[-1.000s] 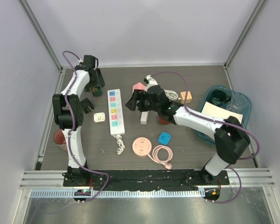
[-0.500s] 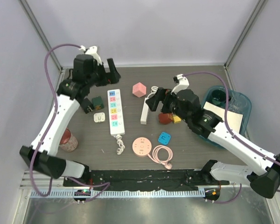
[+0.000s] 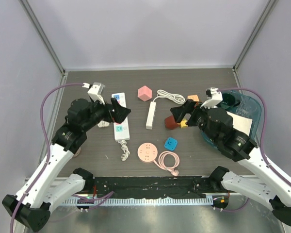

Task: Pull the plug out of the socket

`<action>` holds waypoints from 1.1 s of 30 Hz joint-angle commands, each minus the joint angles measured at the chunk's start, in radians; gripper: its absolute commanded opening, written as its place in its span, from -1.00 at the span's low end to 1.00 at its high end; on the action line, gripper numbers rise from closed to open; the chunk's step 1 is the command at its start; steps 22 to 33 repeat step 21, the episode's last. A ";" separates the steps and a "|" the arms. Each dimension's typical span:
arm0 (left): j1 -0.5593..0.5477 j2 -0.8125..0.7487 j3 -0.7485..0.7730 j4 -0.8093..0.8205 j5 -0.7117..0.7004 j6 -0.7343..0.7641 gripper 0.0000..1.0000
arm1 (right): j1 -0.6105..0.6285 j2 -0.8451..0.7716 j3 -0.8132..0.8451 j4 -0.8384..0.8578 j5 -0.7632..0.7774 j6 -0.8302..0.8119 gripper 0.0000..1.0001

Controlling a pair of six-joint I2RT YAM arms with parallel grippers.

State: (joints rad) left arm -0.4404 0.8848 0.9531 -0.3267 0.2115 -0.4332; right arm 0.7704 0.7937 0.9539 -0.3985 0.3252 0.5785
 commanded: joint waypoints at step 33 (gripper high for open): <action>-0.038 -0.003 -0.004 0.150 0.034 0.008 1.00 | 0.000 -0.080 -0.012 -0.013 0.097 -0.057 0.97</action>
